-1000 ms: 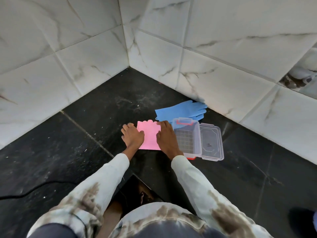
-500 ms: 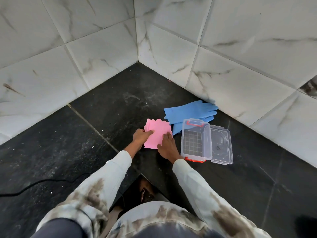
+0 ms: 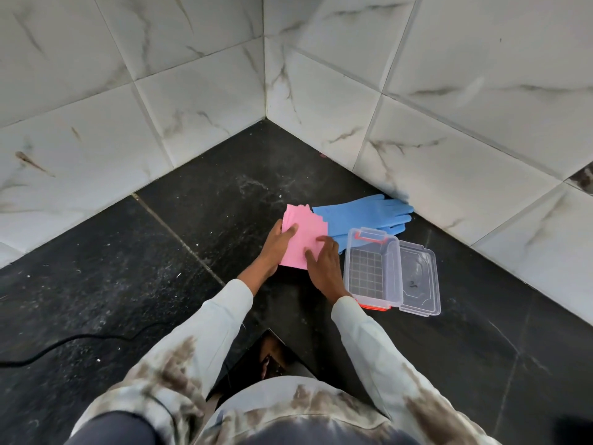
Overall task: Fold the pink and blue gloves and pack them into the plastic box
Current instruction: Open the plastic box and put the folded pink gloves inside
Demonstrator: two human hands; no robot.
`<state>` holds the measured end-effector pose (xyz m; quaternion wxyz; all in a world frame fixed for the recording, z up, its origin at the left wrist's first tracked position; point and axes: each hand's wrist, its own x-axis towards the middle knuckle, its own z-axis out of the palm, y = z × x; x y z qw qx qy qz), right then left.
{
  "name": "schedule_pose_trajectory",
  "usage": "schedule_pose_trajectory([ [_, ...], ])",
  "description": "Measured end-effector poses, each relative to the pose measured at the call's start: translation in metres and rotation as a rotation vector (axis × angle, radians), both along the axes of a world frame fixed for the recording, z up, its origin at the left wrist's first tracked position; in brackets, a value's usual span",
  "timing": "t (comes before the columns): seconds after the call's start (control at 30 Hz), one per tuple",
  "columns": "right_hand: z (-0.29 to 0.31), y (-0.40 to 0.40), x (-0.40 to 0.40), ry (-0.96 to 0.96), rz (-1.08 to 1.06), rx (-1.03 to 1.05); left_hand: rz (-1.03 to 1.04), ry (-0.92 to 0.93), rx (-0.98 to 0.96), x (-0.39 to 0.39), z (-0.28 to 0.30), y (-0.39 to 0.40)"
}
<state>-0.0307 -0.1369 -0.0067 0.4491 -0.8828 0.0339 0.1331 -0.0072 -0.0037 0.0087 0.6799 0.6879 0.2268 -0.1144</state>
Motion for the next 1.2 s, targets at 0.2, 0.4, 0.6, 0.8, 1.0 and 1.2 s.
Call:
schedule_pose_trajectory([
  [0.2,0.03,-0.007,0.031,-0.093,-0.203,0.192,0.056,-0.116,-0.285,0.019,0.03,0.0],
  [0.4,0.043,-0.063,0.056,0.19,-0.4,0.504,-0.133,-0.154,-0.328,0.024,0.038,-0.033],
  [0.6,0.033,-0.126,0.035,0.072,-0.522,0.511,-0.218,-0.068,-0.286,0.014,0.028,-0.089],
  [0.8,0.037,-0.158,0.021,-0.042,-0.547,0.281,-0.311,-0.008,0.041,0.007,0.02,-0.128],
  [1.0,0.038,-0.166,0.014,-0.14,-0.602,0.065,-0.407,-0.116,0.468,0.008,0.02,-0.134],
  [1.2,0.032,-0.15,0.006,-0.119,-0.654,-0.017,-0.428,-0.2,0.742,0.001,0.017,-0.13],
])
